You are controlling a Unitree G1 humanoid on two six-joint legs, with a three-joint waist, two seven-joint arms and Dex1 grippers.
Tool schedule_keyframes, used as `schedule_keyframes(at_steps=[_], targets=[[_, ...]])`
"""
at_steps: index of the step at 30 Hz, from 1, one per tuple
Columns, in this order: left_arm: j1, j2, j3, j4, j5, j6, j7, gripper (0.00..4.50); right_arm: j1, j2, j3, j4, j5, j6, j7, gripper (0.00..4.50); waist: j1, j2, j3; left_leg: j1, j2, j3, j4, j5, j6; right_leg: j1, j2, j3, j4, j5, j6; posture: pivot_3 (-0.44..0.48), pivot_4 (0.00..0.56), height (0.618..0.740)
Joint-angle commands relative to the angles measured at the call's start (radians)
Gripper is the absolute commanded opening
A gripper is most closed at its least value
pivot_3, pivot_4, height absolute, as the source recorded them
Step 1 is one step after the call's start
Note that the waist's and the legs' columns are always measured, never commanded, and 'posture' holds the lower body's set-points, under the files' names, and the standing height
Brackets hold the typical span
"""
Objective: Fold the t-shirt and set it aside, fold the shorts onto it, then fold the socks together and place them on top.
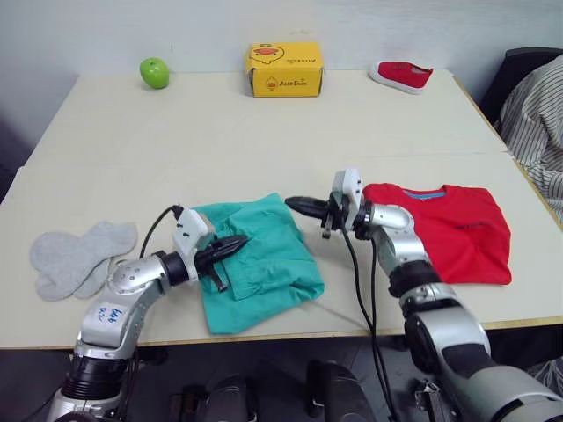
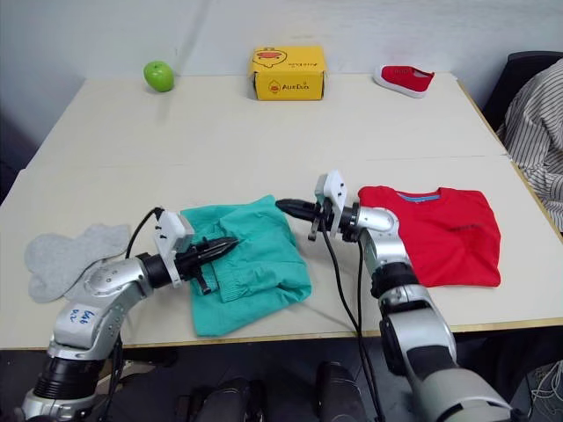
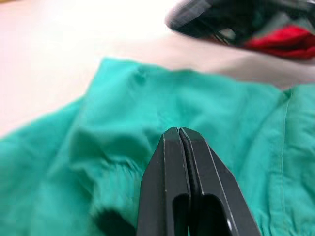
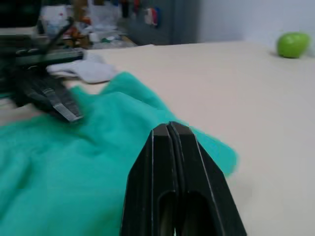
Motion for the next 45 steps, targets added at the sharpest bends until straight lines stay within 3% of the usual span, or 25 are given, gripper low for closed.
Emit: schedule_keyframes(at_steps=[1,5,10,14,19,22,26,32,33,36,41,44,45], targets=[[-0.023,-0.002,-0.021,0.075,0.057,-0.05,0.01,0.0,0.136,-0.014,0.091,-0.234,-0.042,0.043,-0.004,0.03,0.002,0.0,0.0,0.0,0.0,0.0,0.0,0.0,0.0,0.0,0.0,0.0,0.0,0.0,0.0,0.0,0.15,0.74],[-0.07,-0.057,-0.043,0.166,0.082,-0.055,0.043,0.0,0.25,-0.059,0.141,-0.337,-0.09,0.049,-0.015,0.03,0.007,0.0,0.0,0.0,0.0,0.001,0.0,0.0,0.0,0.0,0.0,0.0,0.0,0.0,0.0,0.0,0.15,0.74],[-0.094,-0.063,-0.063,0.275,0.13,-0.119,0.03,0.0,0.361,-0.187,0.143,-0.572,-0.007,0.134,0.068,0.03,0.023,0.0,0.0,0.0,0.0,0.0,0.001,0.0,0.0,0.0,0.001,0.0,0.0,0.0,0.0,0.0,0.15,0.74],[-0.101,-0.055,-0.058,0.306,0.124,-0.186,-0.016,0.0,0.366,-0.296,0.084,-0.706,0.14,0.428,0.049,0.03,0.022,0.0,0.0,0.002,0.0,0.0,0.001,0.0,0.0,0.0,0.0,0.0,0.0,0.0,0.0,0.0,0.15,0.74],[-0.084,-0.036,-0.037,0.338,0.123,-0.291,-0.07,0.0,0.202,-0.383,0.047,-0.666,0.333,1.098,-0.091,1.6,0.022,0.0,0.0,0.002,0.0,0.0,0.001,0.0,0.0,-0.001,-0.003,0.001,-0.001,0.0,-0.002,0.0,0.15,0.74],[-0.085,-0.033,-0.017,0.359,0.114,-0.326,-0.083,0.0,0.065,-0.334,0.013,-0.497,0.369,1.3,-0.163,2.66,0.022,0.0,0.0,0.002,0.002,-0.001,0.001,0.0,-0.001,-0.001,-0.005,-0.001,-0.001,-0.001,-0.004,0.0,0.15,0.74],[-0.08,-0.023,-0.022,0.365,0.113,-0.348,-0.118,0.0,-0.041,-0.284,0.052,-0.348,0.328,1.373,-0.195,4.01,0.022,0.0,0.0,0.001,0.001,0.0,0.001,0.0,-0.001,-0.003,-0.001,-0.002,0.002,-0.002,-0.005,0.0,0.15,0.74],[-0.063,-0.015,-0.021,0.376,0.12,-0.373,-0.13,0.0,-0.144,-0.103,0.054,-0.18,0.275,1.373,-0.298,4.01,0.011,0.0,0.0,-0.001,0.001,0.002,0.001,0.0,-0.001,-0.004,0.001,-0.001,0.003,-0.001,-0.003,0.0,0.15,0.74],[-0.063,-0.016,-0.02,0.378,0.121,-0.375,-0.129,0.0,-0.156,-0.07,0.051,-0.172,0.275,1.369,-0.31,3.84,0.01,0.0,0.0,-0.001,0.002,0.002,0.001,0.0,-0.001,-0.004,0.001,-0.001,0.003,-0.001,-0.003,0.0,0.15,0.74],[-0.062,-0.02,-0.02,0.386,0.122,-0.381,-0.128,0.0,-0.171,-0.009,0.047,-0.173,0.265,1.343,-0.331,3.05,0.011,0.0,0.0,-0.002,0.002,0.002,0.001,0.0,-0.002,-0.005,0.002,-0.001,0.003,-0.001,-0.003,0.0,0.15,0.74],[-0.061,-0.017,-0.027,0.395,0.12,-0.39,-0.146,0.0,-0.16,-0.01,0.031,-0.212,0.266,1.31,-0.308,1.19,0.013,0.0,0.0,-0.004,0.001,0.003,0.001,0.0,-0.001,-0.007,0.001,0.0,0.003,0.0,-0.003,0.0,0.15,0.74],[-0.059,-0.027,-0.018,0.376,0.064,-0.349,-0.18,0.0,-0.13,-0.08,0.037,-0.341,0.313,1.326,-0.224,0.13,0.017,0.0,0.0,-0.004,0.001,0.003,0.001,0.0,-0.001,-0.007,0.001,0.0,0.003,0.0,-0.003,0.0,0.15,0.74],[-0.054,-0.03,-0.005,0.345,0.017,-0.292,-0.188,0.0,-0.122,-0.111,0.029,-0.39,0.336,1.35,-0.203,0.03,0.019,0.0,0.0,-0.005,0.001,0.003,0.001,0.0,-0.001,-0.007,0.001,0.0,0.003,0.0,-0.003,0.0,0.15,0.74]])
